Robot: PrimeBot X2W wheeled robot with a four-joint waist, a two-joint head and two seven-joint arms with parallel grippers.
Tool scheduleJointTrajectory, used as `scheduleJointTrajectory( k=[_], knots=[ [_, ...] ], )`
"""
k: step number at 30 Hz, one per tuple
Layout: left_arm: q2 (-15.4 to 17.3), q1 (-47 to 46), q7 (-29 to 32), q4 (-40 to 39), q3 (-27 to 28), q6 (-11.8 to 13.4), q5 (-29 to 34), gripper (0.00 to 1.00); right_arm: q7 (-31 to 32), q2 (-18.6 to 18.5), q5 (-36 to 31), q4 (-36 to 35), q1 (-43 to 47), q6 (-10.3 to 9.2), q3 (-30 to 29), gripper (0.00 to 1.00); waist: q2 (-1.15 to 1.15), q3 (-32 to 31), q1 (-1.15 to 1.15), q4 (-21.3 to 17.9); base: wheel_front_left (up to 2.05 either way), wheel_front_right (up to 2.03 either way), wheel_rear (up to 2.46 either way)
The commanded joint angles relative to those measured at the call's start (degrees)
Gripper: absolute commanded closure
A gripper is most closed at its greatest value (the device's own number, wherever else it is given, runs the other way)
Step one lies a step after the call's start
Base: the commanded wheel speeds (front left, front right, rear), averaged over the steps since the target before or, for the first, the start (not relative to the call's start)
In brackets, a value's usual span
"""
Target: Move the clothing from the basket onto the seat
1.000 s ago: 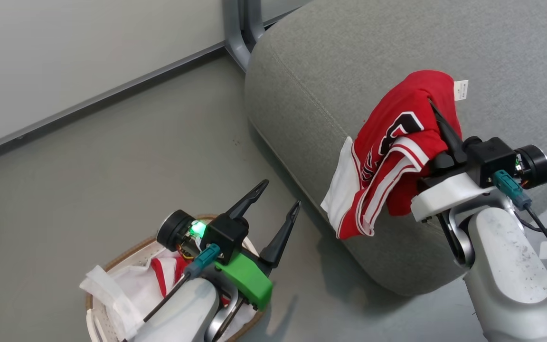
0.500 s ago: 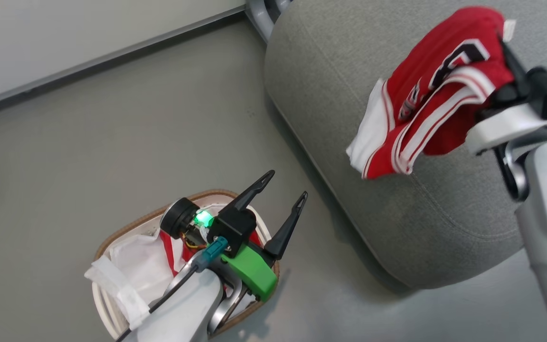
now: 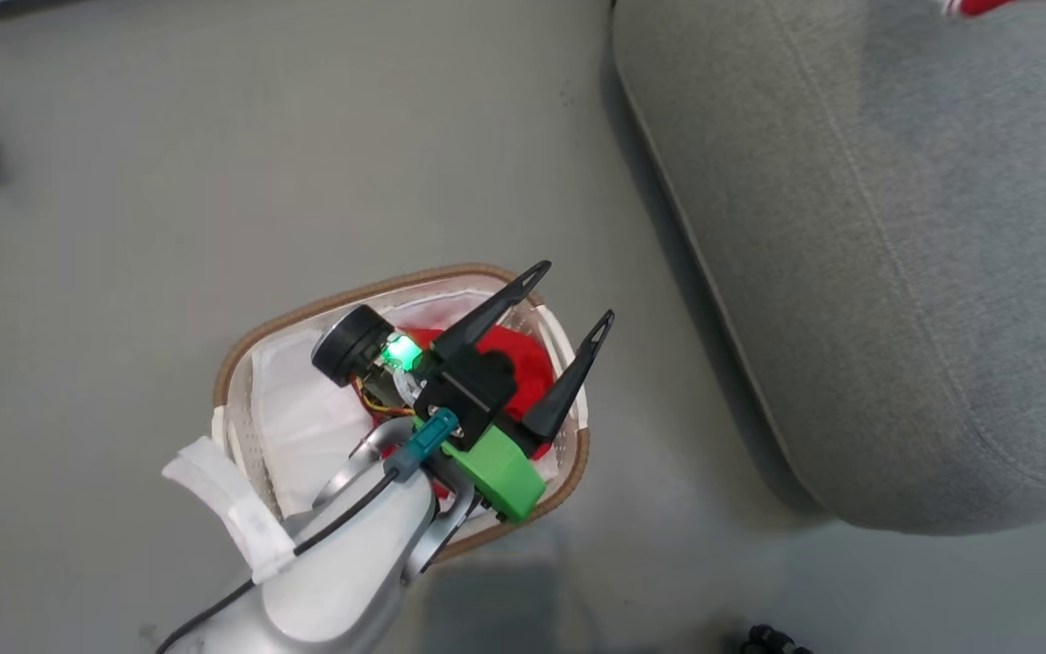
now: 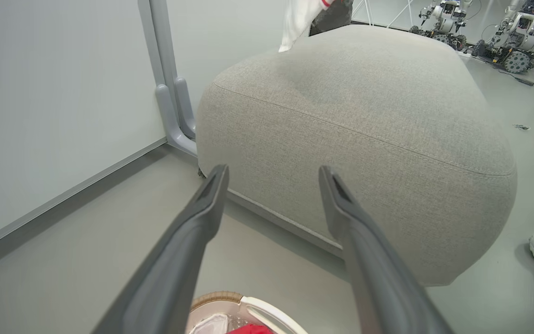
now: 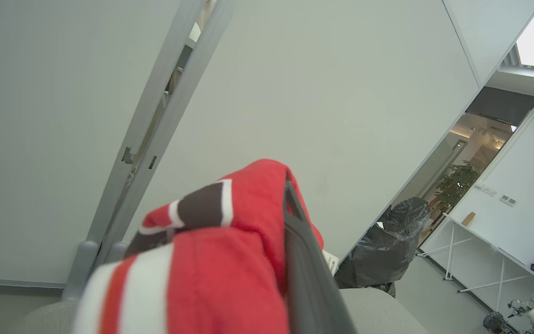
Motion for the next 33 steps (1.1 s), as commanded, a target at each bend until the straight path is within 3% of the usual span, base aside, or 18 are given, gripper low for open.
scheduleJointTrajectory(
  k=[1, 5, 9, 19, 25, 26, 27, 29, 30, 31, 33],
  knots=[
    [0.15, -1.72, 0.35, -0.54, -0.23, -0.03, 0.75, 0.0, 1.11, -1.91, -0.43, 0.35, -1.55, -0.08, -0.09, 1.0, 0.0, 7.47, 0.0, 6.48, 0.0, 0.0, 0.0],
    [0.81, -4.55, 1.27, -2.61, 0.08, 0.27, 1.74, 0.0, 3.34, -6.43, -0.68, 2.32, -6.5, -0.08, -1.74, 1.0, 0.0, 11.99, 0.0, 8.98, 0.0, 0.0, 0.0],
    [1.49, -6.28, 2.18, -4.64, 0.31, 0.58, 2.19, 0.0, 4.19, -6.97, -2.81, 5.89, -7.62, -0.08, -3.93, 1.0, 0.0, 15.55, 0.0, 9.89, 0.0, 0.0, 0.0],
    [1.82, -6.43, 2.66, -6.84, -0.59, 1.06, 2.33, 0.0, -1.81, 1.02, -9.69, 17.09, -0.67, -0.08, -13.23, 1.0, 0.0, 19.63, 0.0, 10.24, 0.0, 0.0, 0.0],
    [2.68, -6.22, 3.05, -7.22, -0.58, 1.47, 2.01, 0.0, -4.89, 4.51, -12.28, 20.36, 1.63, -0.07, -16.82, 1.0, 0.0, 19.67, 0.0, 9.37, 0.0, 0.0, 0.0],
    [2.76, -6.18, 3.03, -7.23, -0.54, 1.58, 1.95, 0.0, -5.21, 4.95, -12.5, 20.6, 1.81, -0.07, -17.05, 0.96, 0.0, 19.6, 0.0, 9.19, 0.0, 0.0, 0.0],
    [2.86, -6.11, 3.03, -7.19, -0.56, 1.64, 1.82, 0.0, -5.71, 5.48, -12.86, 20.79, 2.13, -0.07, -17.41, 0.69, 0.0, 19.46, 0.0, 8.94, 0.0, 0.0, 0.0],
    [3.0, -5.99, 3.03, -7.09, -0.67, 1.74, 1.8, 0.0, -6.29, 6.13, -13.24, 20.93, 2.39, -0.07, -17.73, 0.4, 0.0, 19.14, 0.0, 8.57, 0.0, 0.0, 0.0],
    [3.04, -5.91, 2.98, -7.11, -0.76, 1.74, 1.74, 0.0, -6.54, 6.35, -13.38, 20.96, 2.42, -0.07, -17.88, 0.11, 0.0, 18.93, 0.0, 8.44, 0.0, 0.0, 0.0],
    [3.03, -5.76, 2.88, -7.14, -0.8, 1.75, 1.63, 0.0, -6.84, 6.68, -13.48, 20.92, 2.45, -0.07, -17.93, 0.0, 0.0, 18.59, 0.0, 8.28, 0.0, 0.0, 0.0],
    [2.96, -5.39, 2.76, -7.19, -0.91, 1.86, 1.4, 0.0, -7.25, 7.22, -13.76, 20.7, 2.75, -0.08, -17.72, 0.0, 0.0, 17.88, 0.0, 7.99, 0.0, 0.0, 0.0]
  ],
)
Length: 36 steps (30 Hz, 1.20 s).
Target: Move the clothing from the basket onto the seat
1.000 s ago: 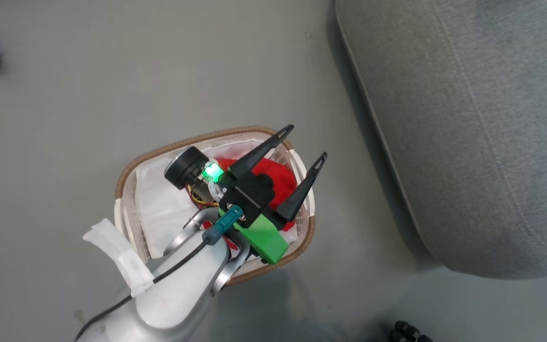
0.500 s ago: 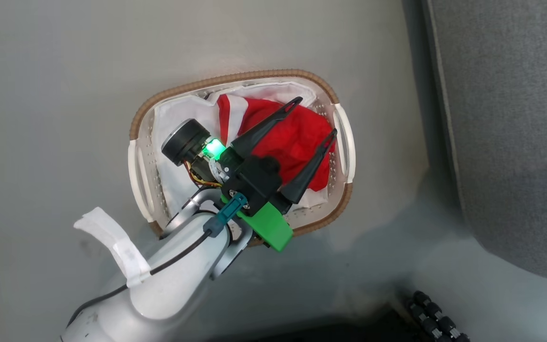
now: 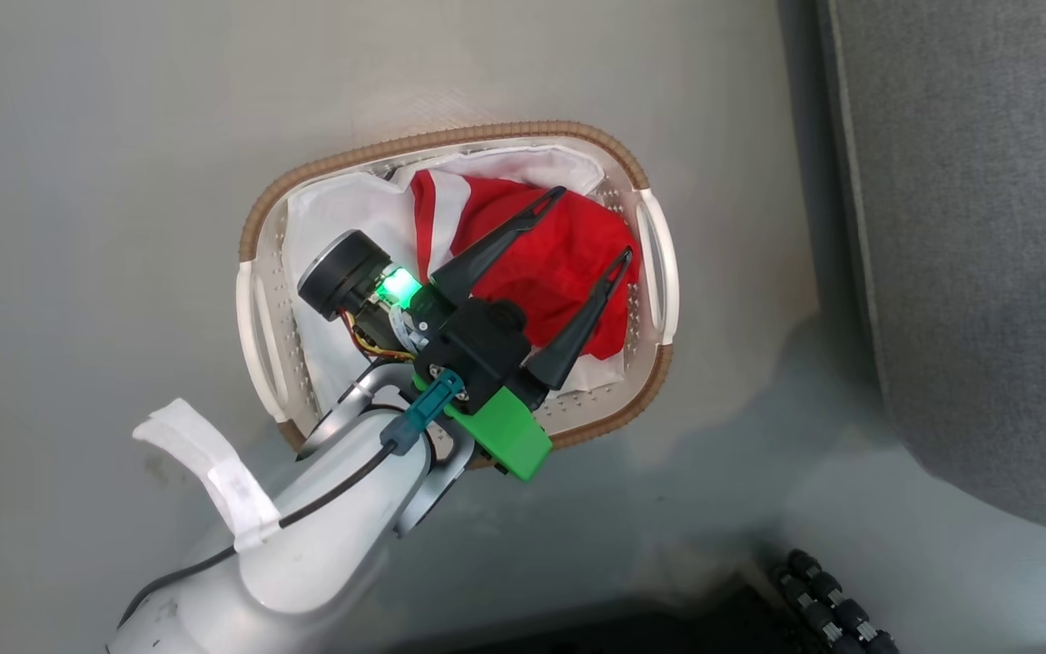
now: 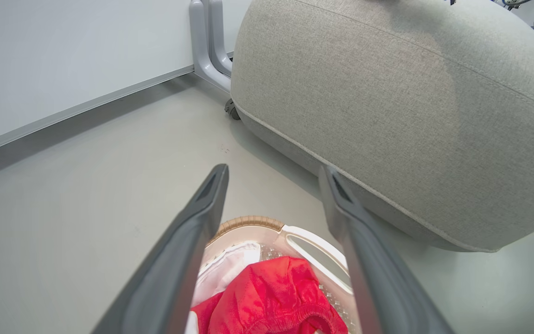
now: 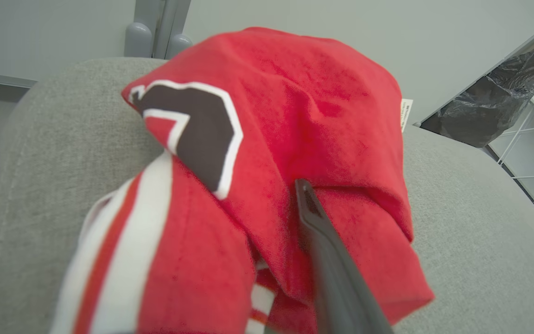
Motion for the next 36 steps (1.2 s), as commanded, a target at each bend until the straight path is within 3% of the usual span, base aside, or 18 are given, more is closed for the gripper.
scheduleJointTrajectory(
  k=[1, 14, 23, 36],
  knots=[
    [0.41, 0.62, -0.26, -0.11, 0.07, 0.52, -0.67, 0.0, -0.48, 0.47, -0.36, -0.11, 1.13, -0.08, 0.21, 0.0, 0.0, -0.99, -0.01, -0.53, 0.0, 0.0, 0.0],
    [-0.22, 4.11, -2.87, 3.16, 1.59, 1.42, -3.91, 0.0, -1.07, 3.83, 1.34, -3.21, 10.01, -0.08, 3.86, 0.0, 0.0, -10.64, -0.01, -1.7, 0.0, 0.0, 0.0],
    [-1.59, 8.24, -4.26, 5.88, 4.26, 2.04, -6.36, 0.0, -1.09, 4.25, 5.01, -6.17, 16.79, -0.08, 7.51, 0.0, 0.0, -19.81, -0.01, 0.44, 0.0, 0.0, 0.0],
    [-2.81, 19.23, -4.23, 4.42, 16.24, 3.65, -7.66, 0.0, -1.1, 8.99, 12.1, -12.74, 24.0, -0.08, 15.76, 0.0, 0.0, -32.22, -0.01, 6.12, 0.0, 0.0, 0.0]
  ],
)
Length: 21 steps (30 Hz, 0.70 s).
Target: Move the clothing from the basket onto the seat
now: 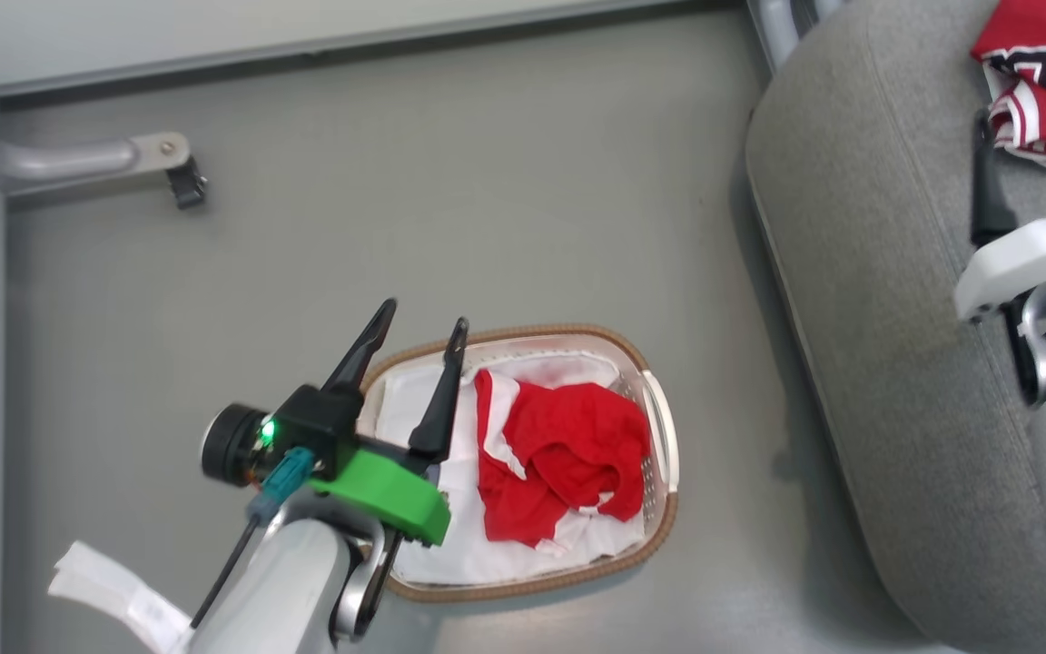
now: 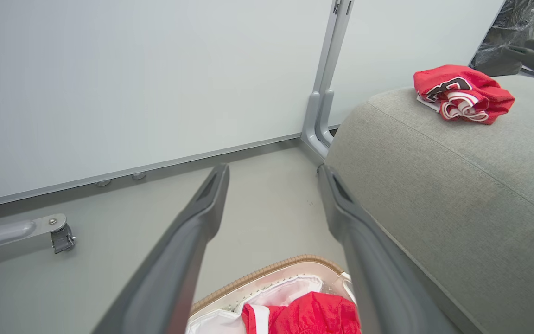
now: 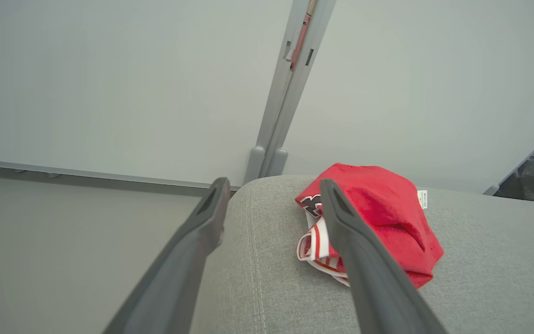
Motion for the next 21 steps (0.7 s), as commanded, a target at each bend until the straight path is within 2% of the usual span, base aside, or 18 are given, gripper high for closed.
scheduleJointTrajectory(
  k=[1, 7, 13, 21],
  knots=[
    [-0.29, 2.13, -0.02, -0.03, 1.15, 0.12, -0.56, 0.0, -0.27, 0.59, 0.84, -0.95, 2.2, -0.08, 0.37, 0.0, 0.0, -5.6, 0.0, 3.89, 0.0, 0.0, 0.0],
    [-1.09, 7.86, -0.02, -0.25, 7.24, 0.69, 0.43, 0.0, -0.27, 4.89, 3.43, -6.14, 9.4, -0.08, 3.02, 0.0, 0.0, -9.46, 0.0, 6.09, 0.0, 0.0, 0.0],
    [-1.97, 13.51, -0.02, -0.3, 12.42, 0.1, 1.21, 0.0, -0.27, 9.4, 5.46, -10.38, 17.48, -0.08, 4.14, 0.0, 0.0, -12.91, 0.0, 7.41, 0.0, 0.0, 0.0],
    [-3.44, 19.61, -0.02, -0.91, 17.56, -0.93, 2.4, 0.0, -0.26, 11.67, 8.9, -15.33, 28.23, -0.08, 5.51, 0.0, 0.0, -16.31, 0.0, 8.23, 0.0, 0.0, 0.0]
  ],
)
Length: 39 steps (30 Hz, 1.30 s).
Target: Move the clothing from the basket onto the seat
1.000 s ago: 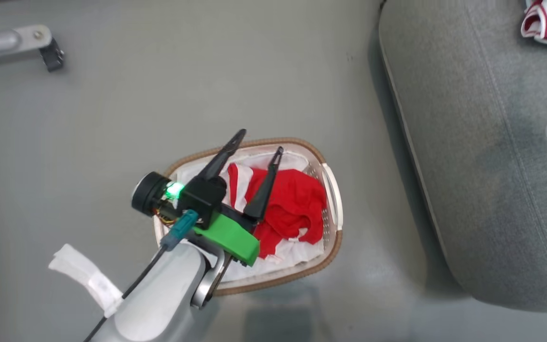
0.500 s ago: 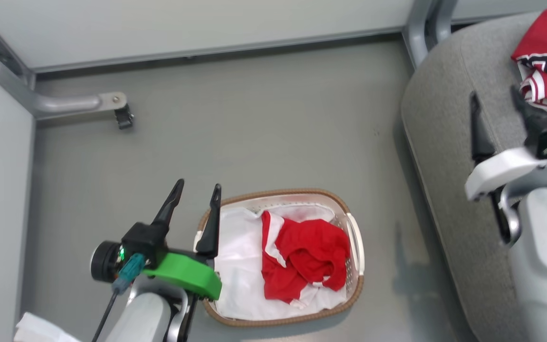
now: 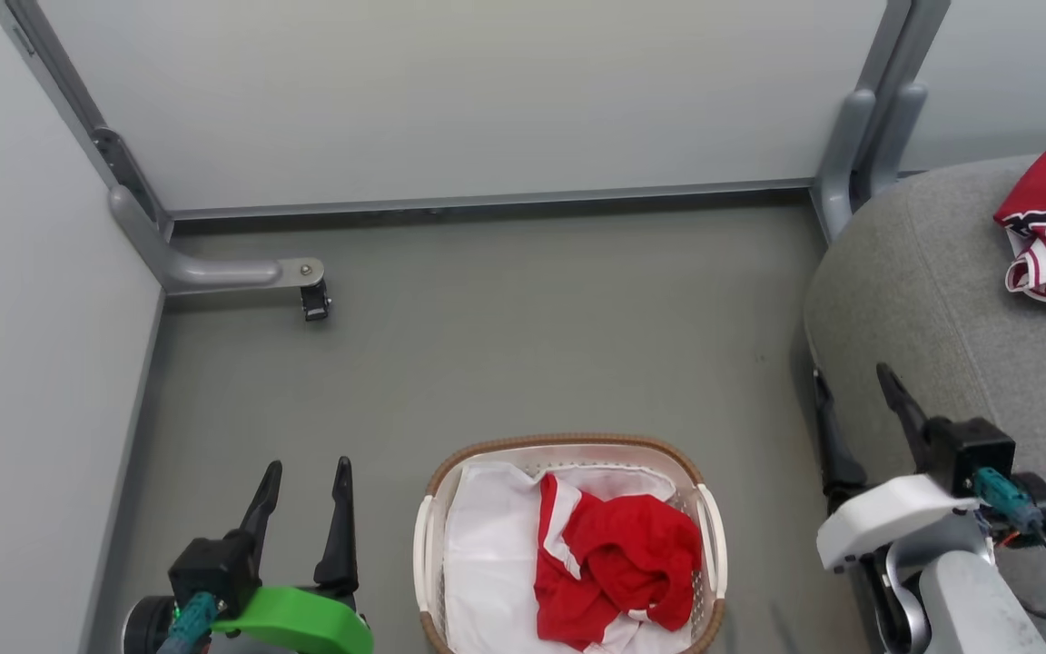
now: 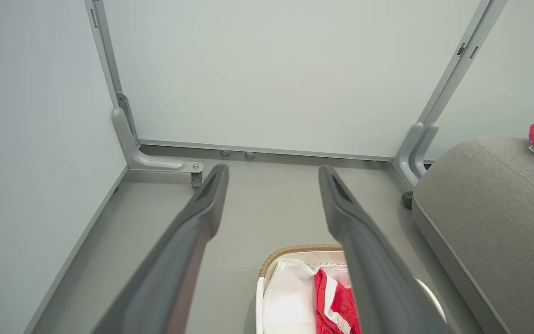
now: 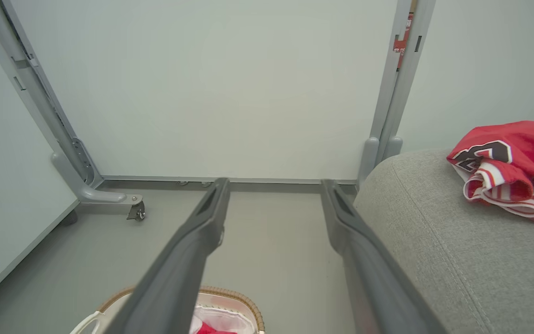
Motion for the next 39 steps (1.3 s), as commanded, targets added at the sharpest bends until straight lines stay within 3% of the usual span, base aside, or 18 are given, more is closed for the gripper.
scheduleJointTrajectory(
  k=[1, 17, 39],
  knots=[
    [-0.32, 1.59, -0.02, -0.26, 0.88, -0.36, 0.67, 0.0, -0.26, -0.19, 2.15, -1.3, 2.12, -0.08, 0.79, 0.0, 0.0, -1.9, 0.0, 0.99, 0.0, 0.0, 0.0],
    [-2.41, 6.97, -0.03, -1.75, 6.48, -2.34, 2.44, 0.0, -0.25, -0.19, 6.5, -4.71, 11.26, -0.08, 5.42, 0.0, 0.0, -3.49, 0.0, -0.42, 0.0, 0.0, 0.0],
    [-3.14, 5.73, -0.03, -0.23, 7.76, -3.56, 4.12, 0.0, -0.25, -0.18, 6.72, -3.68, 9.94, -0.08, 5.66, 0.0, 0.0, -3.14, 0.0, -0.84, 0.0, 0.0, 0.0]
  ],
)
